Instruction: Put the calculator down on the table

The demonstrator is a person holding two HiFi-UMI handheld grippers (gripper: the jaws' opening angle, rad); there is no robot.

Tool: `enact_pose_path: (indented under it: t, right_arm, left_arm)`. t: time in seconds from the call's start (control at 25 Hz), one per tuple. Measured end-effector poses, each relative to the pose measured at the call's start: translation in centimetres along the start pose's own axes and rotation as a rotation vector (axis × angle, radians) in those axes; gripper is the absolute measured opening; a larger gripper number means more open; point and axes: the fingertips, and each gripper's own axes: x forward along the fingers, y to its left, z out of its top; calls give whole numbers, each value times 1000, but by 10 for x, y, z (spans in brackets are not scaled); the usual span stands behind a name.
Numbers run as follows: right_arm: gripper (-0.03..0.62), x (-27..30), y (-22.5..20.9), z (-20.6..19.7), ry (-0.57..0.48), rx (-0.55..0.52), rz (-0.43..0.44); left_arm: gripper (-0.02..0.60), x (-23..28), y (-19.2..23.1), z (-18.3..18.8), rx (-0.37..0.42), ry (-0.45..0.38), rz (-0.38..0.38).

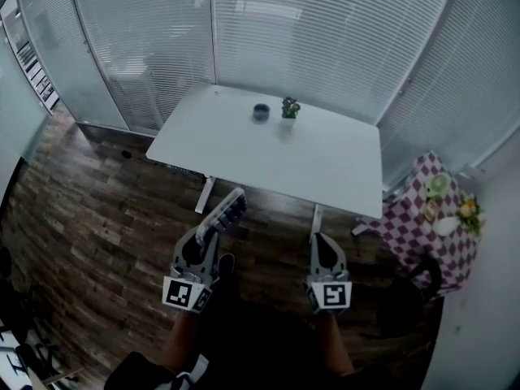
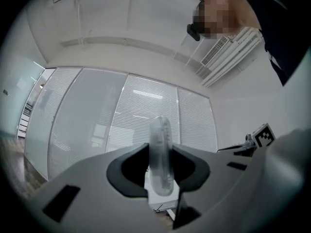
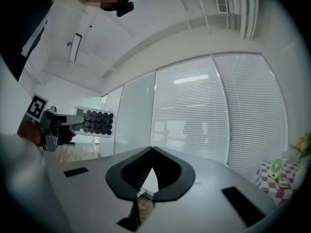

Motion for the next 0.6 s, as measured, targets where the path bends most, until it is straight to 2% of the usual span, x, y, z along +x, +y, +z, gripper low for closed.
enact_pose_path:
  t: [0.12, 0.28, 0.4, 0.6]
  right_arm:
    - [6, 17, -5, 0, 7, 22, -13]
    - [6, 51, -16, 3, 25, 15, -68]
    - [6, 74, -17, -4, 49, 4, -59]
    - [6, 107, -15, 3, 50, 33, -74]
  left_arm:
    - [101, 17, 10, -5, 47, 13, -11]
    - [101, 46, 32, -2, 37, -3, -40]
    - [101, 66, 48, -7, 26, 20, -54]
    - [102, 96, 70, -2, 8, -11, -103]
